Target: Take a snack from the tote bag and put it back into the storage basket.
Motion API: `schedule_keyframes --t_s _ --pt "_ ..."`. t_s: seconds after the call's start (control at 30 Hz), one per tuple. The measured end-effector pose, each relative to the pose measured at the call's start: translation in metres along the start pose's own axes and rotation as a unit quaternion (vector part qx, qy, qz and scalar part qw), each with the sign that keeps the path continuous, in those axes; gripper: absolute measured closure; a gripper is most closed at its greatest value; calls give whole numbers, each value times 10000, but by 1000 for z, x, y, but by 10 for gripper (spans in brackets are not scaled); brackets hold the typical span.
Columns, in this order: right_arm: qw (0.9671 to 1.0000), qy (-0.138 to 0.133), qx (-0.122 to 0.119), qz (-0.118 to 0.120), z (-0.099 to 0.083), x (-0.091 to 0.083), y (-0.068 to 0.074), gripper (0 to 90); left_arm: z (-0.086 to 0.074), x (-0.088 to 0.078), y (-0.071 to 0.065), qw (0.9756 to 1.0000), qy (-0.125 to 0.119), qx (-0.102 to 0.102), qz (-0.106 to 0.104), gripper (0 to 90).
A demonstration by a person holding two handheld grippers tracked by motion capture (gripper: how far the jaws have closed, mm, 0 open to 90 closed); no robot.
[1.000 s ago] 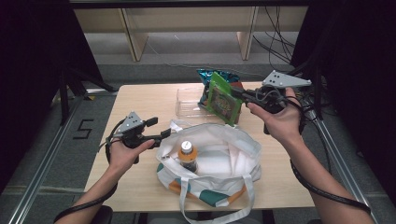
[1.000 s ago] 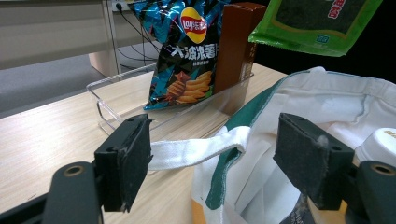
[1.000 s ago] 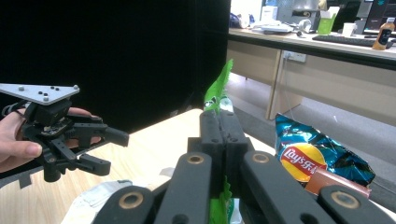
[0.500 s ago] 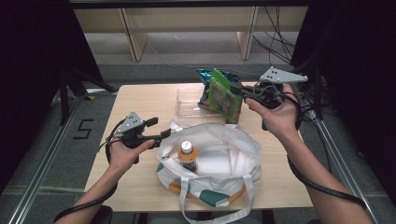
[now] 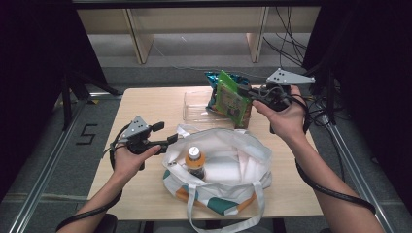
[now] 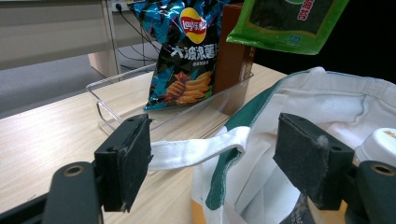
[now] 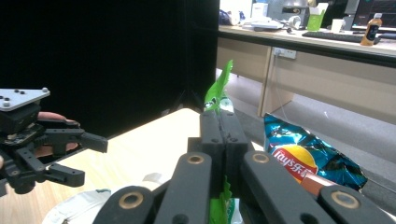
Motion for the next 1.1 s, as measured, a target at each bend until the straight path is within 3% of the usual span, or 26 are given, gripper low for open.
schedule_keyframes --t_s 0.2,0.4,0.47,0.53,1.1 --pt "9998 97 165 -23 -2 3 1 900 0 0 0 10000 4 -7 -3 262" --pt "9999 94 10 -77 -2 9 -4 900 0 1 0 10000 3 -1 -19 262" --pt "9998 124 113 -73 -3 10 -4 900 0 1 0 10000 1 -13 -13 262" --pt "9999 90 -11 -91 -3 12 -6 900 0 1 0 10000 -4 -16 -11 262" --pt "9996 -12 -61 -271 -2 22 -18 900 0 1 0 10000 2 -6 -13 262"
Point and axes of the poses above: each handheld gripper's, and its own axes: x roughly forward along the jaws, z roughly out of its top, y roughly to its left, the point moved 8 cm from there along x, roughly forward along the jaws, and after that the axes turned 1 degree about -y, right-handed, at the moved point
